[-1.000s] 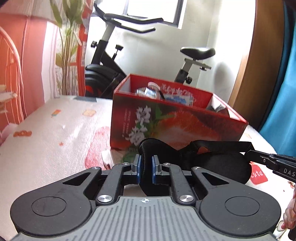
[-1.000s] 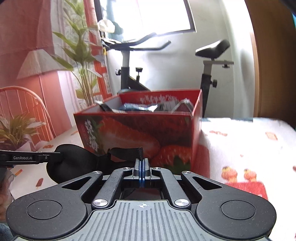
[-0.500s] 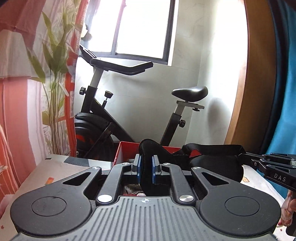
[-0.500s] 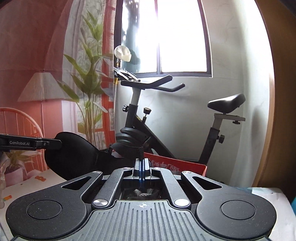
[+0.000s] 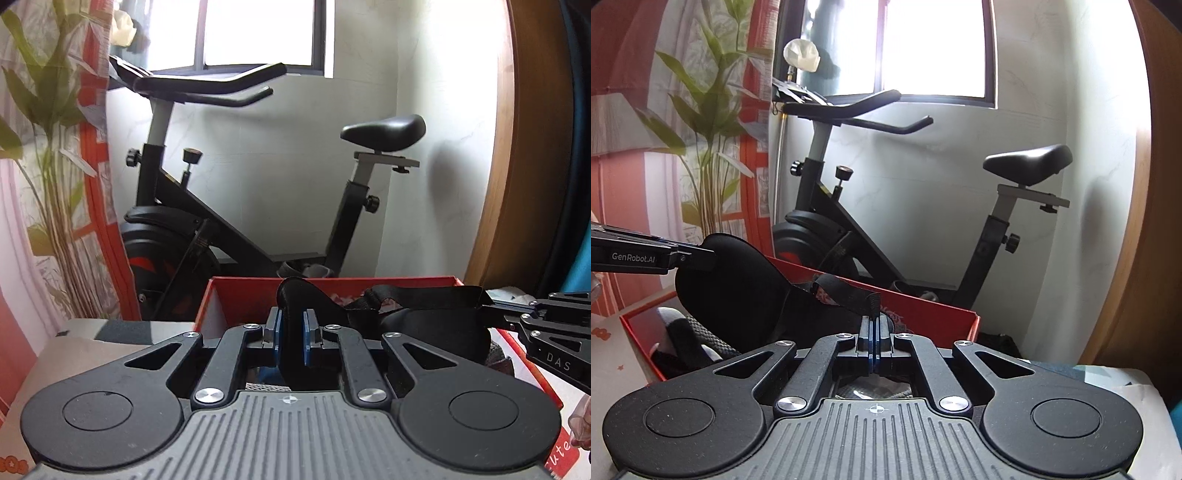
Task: Organize soft objects
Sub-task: 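Carry the black eye mask into the red box and open both grippers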
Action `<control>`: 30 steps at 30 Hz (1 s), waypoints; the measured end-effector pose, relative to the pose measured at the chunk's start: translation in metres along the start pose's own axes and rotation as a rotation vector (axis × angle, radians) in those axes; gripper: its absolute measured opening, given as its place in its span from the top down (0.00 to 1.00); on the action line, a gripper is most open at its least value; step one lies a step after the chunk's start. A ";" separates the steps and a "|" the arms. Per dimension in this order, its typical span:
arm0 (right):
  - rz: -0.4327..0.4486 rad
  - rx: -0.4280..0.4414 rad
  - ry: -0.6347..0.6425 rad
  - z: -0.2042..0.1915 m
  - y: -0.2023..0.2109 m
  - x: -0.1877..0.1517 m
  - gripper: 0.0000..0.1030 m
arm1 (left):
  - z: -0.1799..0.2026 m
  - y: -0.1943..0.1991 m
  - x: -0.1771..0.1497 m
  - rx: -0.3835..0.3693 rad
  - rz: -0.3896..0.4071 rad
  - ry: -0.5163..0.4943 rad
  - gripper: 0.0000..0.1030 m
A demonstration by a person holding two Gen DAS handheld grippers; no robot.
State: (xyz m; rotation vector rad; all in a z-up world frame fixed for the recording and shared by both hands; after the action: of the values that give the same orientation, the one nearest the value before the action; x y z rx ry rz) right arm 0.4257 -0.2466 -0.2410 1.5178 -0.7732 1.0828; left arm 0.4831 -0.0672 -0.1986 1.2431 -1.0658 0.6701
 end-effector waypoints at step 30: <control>0.116 -0.003 -0.203 -0.016 0.112 -0.001 0.00 | -0.017 0.091 -0.012 0.023 -0.058 -0.006 0.00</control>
State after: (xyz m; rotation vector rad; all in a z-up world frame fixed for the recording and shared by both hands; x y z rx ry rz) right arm 0.3212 -0.2561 -0.1991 1.6132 -1.0128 1.0215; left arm 0.4032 -0.0274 -0.1709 1.2922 -1.0257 0.6363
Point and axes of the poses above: each gripper's, at about its wrist camera, not at the fingertips, and y roughly against the way its jaws point, z to its right, x to its top, the point moved 8 cm from there along -y, roughly the way its jaws point, and after that the axes turned 2 degrees about x, right-handed, at the moved point
